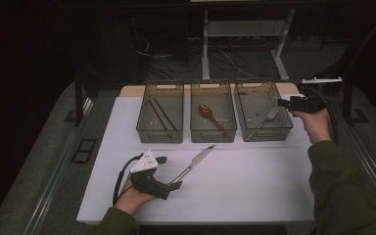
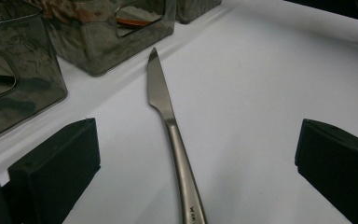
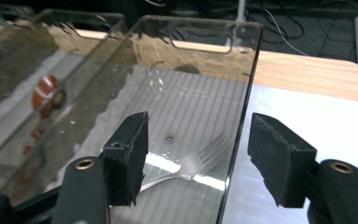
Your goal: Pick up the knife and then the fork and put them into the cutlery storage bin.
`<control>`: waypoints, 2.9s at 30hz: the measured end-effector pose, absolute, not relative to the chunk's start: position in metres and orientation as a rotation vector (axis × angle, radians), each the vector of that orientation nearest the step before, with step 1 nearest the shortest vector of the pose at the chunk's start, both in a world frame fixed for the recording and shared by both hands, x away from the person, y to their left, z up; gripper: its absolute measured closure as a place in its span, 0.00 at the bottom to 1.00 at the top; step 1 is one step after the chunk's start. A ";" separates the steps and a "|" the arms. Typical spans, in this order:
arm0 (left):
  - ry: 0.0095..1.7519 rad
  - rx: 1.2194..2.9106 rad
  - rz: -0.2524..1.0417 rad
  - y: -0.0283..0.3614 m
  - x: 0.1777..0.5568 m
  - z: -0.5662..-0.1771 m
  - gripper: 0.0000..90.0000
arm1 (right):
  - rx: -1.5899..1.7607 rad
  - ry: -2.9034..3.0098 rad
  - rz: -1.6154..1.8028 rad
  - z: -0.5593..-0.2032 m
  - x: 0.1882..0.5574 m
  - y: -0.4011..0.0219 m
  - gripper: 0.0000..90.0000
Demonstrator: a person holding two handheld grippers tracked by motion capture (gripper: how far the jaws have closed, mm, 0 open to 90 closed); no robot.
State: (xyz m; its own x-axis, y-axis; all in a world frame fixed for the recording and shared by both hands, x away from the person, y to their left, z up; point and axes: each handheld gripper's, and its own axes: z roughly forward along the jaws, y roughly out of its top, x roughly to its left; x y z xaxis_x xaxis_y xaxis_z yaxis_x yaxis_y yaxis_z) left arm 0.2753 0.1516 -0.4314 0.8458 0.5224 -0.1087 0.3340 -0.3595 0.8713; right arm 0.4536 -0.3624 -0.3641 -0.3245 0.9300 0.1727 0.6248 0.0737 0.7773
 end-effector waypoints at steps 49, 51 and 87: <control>0.720 2.031 0.275 0.147 0.284 -0.429 0.18 | 1.069 2.295 1.394 -0.422 0.271 -0.295 0.19; 0.712 2.040 0.266 0.146 0.286 -0.428 0.23 | 1.077 2.301 1.395 -0.428 0.268 -0.294 0.19; 0.842 2.282 0.247 0.097 0.302 -0.445 0.88 | 1.080 2.347 1.349 -0.443 0.266 -0.288 0.19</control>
